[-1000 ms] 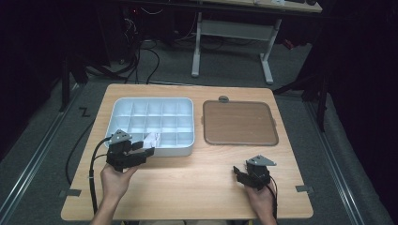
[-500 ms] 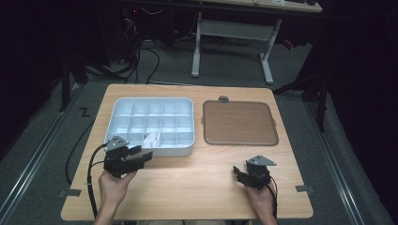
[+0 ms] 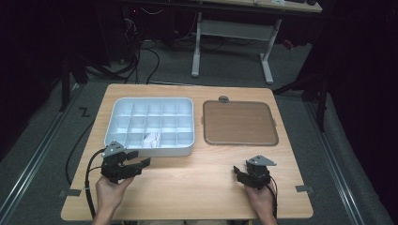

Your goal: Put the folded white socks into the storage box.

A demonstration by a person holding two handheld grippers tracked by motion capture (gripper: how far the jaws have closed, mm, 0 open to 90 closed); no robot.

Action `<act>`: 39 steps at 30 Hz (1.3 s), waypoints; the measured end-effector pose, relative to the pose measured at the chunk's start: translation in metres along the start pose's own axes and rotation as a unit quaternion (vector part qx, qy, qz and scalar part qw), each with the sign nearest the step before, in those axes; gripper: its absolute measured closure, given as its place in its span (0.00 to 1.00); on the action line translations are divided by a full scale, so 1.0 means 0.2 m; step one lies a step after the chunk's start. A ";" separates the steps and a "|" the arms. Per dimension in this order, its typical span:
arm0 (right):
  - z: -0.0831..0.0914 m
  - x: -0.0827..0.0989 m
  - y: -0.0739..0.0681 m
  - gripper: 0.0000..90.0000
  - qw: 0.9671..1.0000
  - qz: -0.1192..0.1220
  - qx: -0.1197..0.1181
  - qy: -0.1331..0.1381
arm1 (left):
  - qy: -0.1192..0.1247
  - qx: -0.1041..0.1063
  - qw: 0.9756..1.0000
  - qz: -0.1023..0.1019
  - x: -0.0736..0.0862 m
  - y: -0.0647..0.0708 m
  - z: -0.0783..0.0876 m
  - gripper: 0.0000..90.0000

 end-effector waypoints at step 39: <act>0.00 0.00 0.00 0.46 1.000 0.001 0.000 0.000 | 0.003 -0.066 0.997 -0.041 0.19 -0.21 -0.09 0.39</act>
Point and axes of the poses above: each handheld gripper's, and its own axes: z roughly backward along the jaws, x roughly out of its underside, y roughly to its right, the point moved 7 cm from there along -z, roughly forward along the jaws, and after that the axes turned 5 degrees about -x, right-handed, at the moved point
